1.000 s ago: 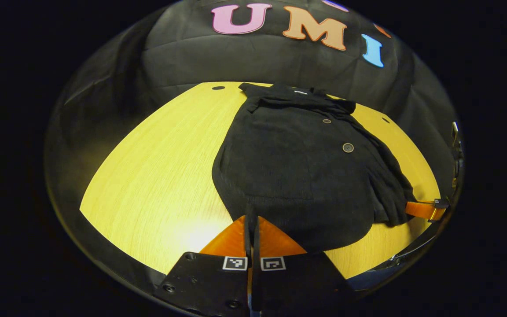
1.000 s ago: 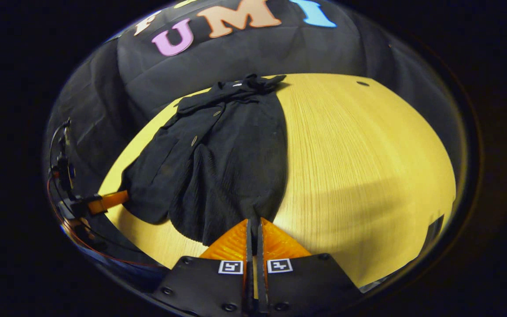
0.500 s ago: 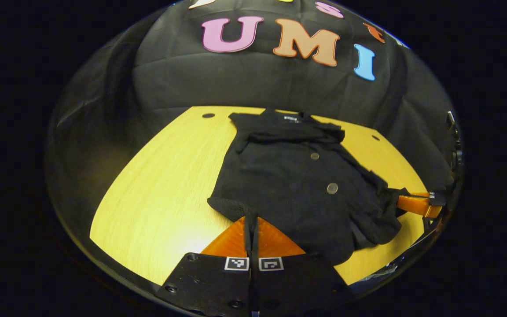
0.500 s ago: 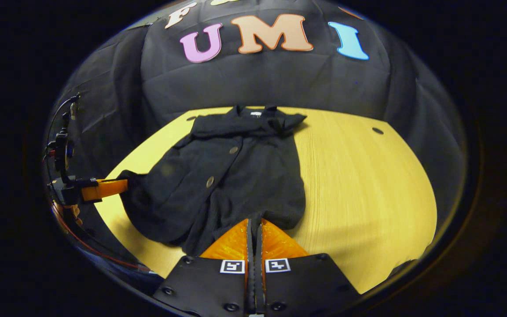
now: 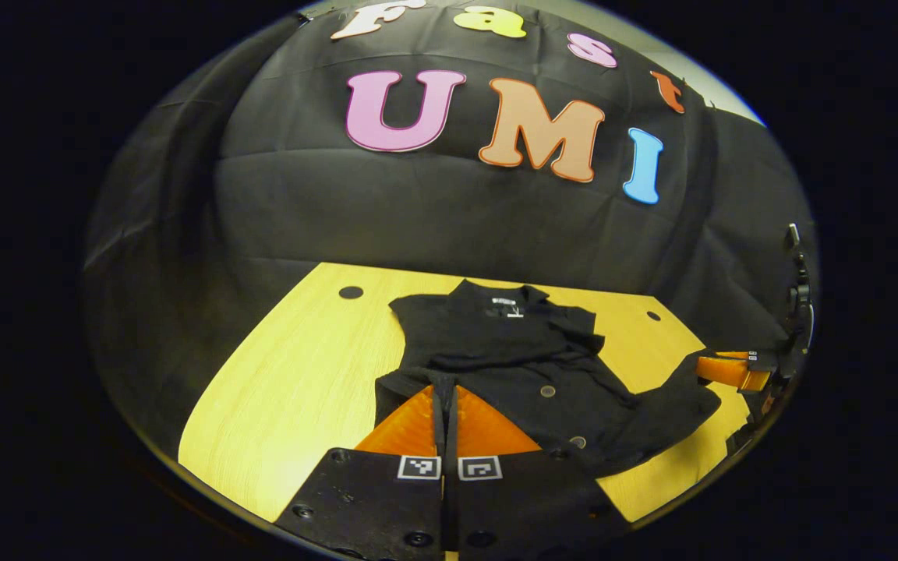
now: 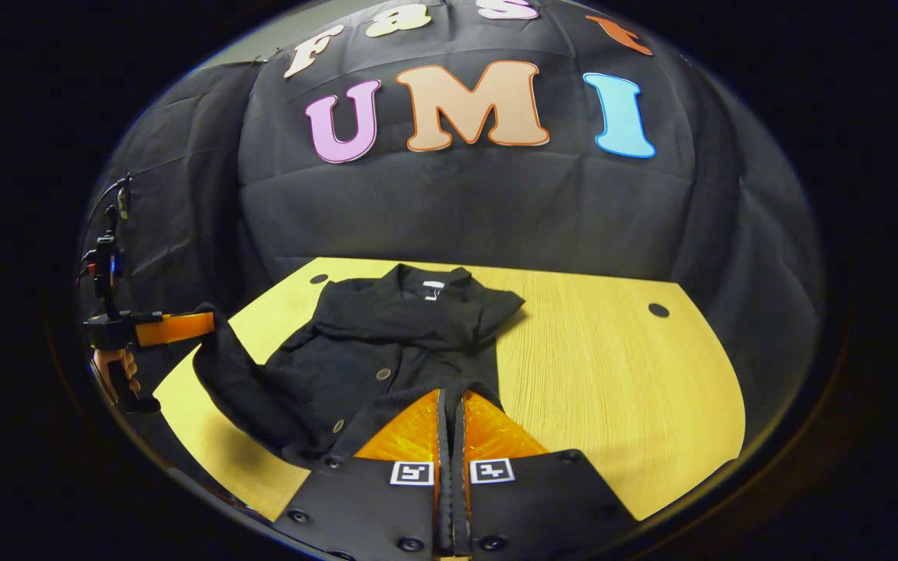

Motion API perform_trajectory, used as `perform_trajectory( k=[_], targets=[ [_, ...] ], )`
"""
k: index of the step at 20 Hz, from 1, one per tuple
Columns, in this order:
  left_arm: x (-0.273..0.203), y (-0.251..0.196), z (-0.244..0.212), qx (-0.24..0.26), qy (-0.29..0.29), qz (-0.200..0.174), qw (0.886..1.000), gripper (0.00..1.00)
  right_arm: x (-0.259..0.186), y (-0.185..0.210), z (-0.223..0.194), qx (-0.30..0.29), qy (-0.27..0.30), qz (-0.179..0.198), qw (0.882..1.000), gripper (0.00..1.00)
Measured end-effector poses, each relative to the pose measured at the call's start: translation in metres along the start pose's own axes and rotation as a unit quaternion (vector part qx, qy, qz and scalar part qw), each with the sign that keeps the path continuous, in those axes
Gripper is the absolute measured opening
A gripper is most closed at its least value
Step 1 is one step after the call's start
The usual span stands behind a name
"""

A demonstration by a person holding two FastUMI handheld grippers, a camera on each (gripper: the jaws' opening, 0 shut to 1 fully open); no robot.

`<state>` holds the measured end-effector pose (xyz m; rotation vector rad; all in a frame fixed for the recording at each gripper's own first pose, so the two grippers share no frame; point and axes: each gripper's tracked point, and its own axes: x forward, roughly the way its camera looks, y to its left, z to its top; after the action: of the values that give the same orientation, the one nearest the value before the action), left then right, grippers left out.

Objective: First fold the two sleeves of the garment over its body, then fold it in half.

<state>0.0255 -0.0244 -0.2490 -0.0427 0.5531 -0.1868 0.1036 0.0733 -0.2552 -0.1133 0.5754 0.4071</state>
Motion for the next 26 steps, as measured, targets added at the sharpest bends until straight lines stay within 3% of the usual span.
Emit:
perform_trajectory(
  k=[6,13,18,26],
  targets=[
    [0.052,-0.011,0.054,0.002,-0.051,-0.014,0.999,0.00,0.031,-0.008,0.052,-0.021,-0.032,-0.008,0.999,0.03],
    [0.114,0.004,0.104,-0.014,-0.095,0.012,0.995,0.00,0.090,-0.036,0.117,-0.036,-0.063,-0.025,0.997,0.02],
    [0.161,0.018,0.113,0.001,-0.092,0.033,0.995,0.00,0.146,-0.044,0.151,-0.044,-0.066,-0.017,0.997,0.02],
    [0.225,0.033,0.102,-0.011,-0.078,0.055,0.995,0.00,0.214,-0.059,0.153,-0.051,-0.055,-0.024,0.997,0.02]
  ],
)
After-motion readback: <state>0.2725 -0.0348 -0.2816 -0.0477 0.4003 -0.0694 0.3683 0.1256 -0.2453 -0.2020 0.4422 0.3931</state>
